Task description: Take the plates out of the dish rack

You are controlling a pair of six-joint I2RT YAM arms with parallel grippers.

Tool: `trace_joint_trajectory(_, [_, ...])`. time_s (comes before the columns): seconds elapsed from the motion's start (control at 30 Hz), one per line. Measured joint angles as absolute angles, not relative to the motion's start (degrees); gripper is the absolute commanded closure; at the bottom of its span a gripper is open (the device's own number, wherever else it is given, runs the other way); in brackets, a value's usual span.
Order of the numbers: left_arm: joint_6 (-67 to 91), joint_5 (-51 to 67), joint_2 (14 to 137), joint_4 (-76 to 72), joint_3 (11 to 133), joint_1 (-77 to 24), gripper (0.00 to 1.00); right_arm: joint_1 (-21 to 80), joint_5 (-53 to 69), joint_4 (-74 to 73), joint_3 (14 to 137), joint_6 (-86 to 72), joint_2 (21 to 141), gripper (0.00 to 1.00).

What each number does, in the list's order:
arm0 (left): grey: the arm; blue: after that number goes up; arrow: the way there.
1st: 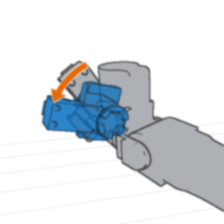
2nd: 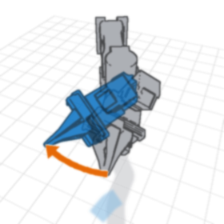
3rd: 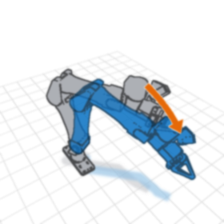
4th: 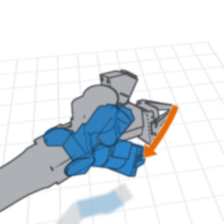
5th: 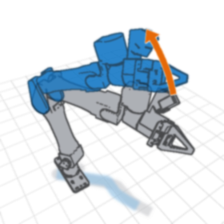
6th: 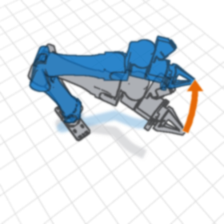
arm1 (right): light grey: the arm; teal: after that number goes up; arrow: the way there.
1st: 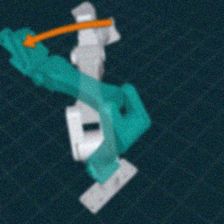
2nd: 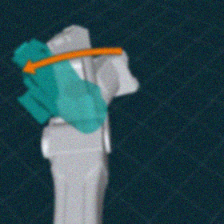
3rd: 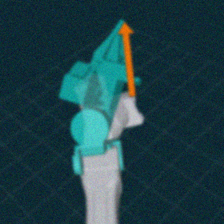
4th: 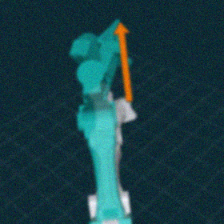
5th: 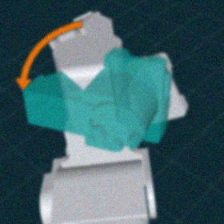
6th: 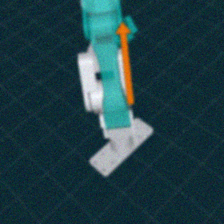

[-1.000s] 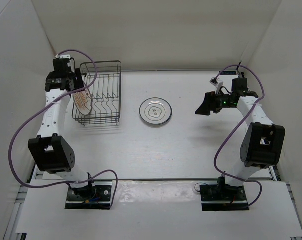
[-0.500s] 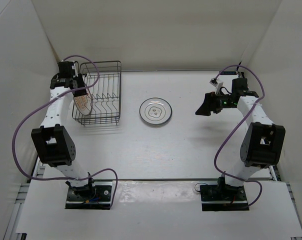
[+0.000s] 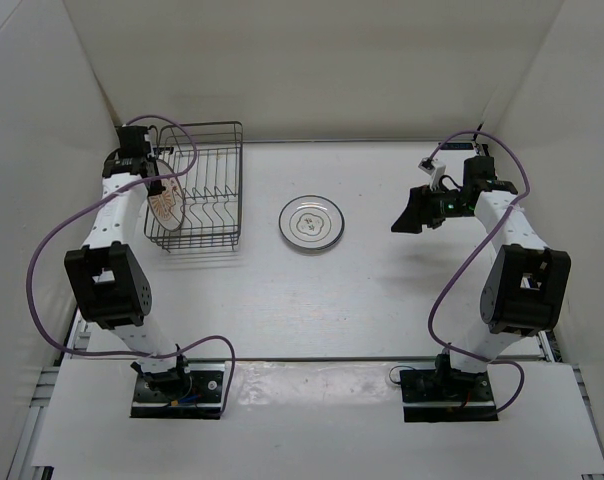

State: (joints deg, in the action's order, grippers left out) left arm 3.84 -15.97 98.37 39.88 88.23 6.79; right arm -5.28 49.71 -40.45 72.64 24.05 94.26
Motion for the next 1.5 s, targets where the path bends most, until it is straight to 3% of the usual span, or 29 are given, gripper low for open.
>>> trace_joint_trajectory(0.47, [0.86, -18.35, 98.08, 38.11, 86.91, 6.61, 0.86, -5.28, 49.76, -41.15, 73.65, 24.6, 95.37, 0.14])
trace_joint_trajectory(1.0, [-9.39, -23.77, 91.7, 31.05, 86.59, 3.44, 0.88, -5.3, 50.85, -42.78, 75.68, 24.73, 97.41, 0.14])
trace_joint_trajectory(1.1, [-12.38, -24.95, 90.08, 28.49, 86.61, 1.93, 0.9, -5.3, 51.09, -43.18, 75.77, 24.86, 97.62, 0.14])
trace_joint_trajectory(1.2, [-14.22, -25.36, 88.58, 27.0, 86.91, 0.62, 1.0, -5.3, 51.18, -43.35, 75.94, 24.99, 97.76, 0.14])
trace_joint_trajectory(1.5, [-11.31, -18.79, 79.53, 28.75, 87.77, 0.38, 1.0, -5.28, 51.33, -43.4, 76.07, 25.15, 97.78, 0.14])
